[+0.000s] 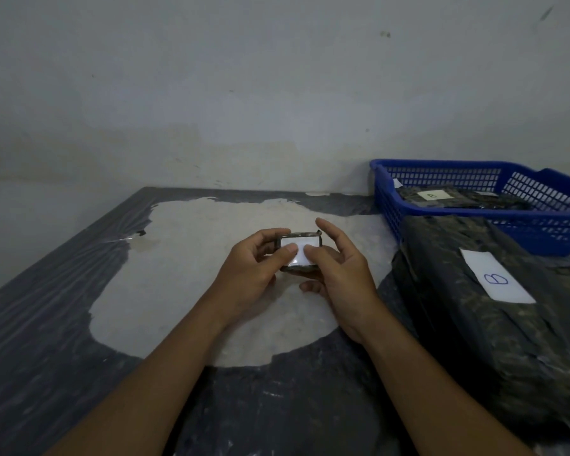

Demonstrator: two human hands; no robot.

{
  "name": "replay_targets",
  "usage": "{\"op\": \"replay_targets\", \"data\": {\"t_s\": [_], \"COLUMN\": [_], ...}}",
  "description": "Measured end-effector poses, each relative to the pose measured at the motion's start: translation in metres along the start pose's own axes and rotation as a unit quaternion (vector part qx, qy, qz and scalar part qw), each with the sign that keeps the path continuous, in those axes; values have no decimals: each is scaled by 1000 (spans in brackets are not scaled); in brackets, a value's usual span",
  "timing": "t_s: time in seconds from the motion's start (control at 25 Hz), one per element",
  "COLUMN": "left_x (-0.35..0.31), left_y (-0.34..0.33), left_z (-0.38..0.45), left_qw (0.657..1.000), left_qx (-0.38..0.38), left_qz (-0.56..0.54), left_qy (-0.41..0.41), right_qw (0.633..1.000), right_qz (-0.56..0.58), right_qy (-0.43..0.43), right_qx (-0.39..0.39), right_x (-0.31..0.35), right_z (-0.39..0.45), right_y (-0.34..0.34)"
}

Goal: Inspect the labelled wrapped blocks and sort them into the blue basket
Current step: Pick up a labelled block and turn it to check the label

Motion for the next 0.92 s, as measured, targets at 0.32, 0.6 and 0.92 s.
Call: {"op": "replay_targets", "data": {"t_s": [0.32,0.6,0.92], "left_x": [1,4,6], "left_y": [-1,-3,-5], "left_z": [2,2,1], "left_qw": [1000,1000,999], "left_qx": [6,11,34], "left_qz": [-17,-20,1], "left_qy": [-1,12,30], "right_qw": [1000,1000,1000], "right_qz": [1,-4,-7], "right_qy": [-9,-10,-6], "right_qx": [-6,-1,-12], "right_x": [-2,-4,-4], "right_z": [0,2,2], "right_y": [1,1,4]}}
Point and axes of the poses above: each hand's wrist, its own z-axis towards the middle knuckle, its own y-axis out of the back of the hand, x = y × z, the point moved 7 cm from there along z, towards the middle knuckle, and after that the axes turned 9 degrees about z, right-handed, at the moved point
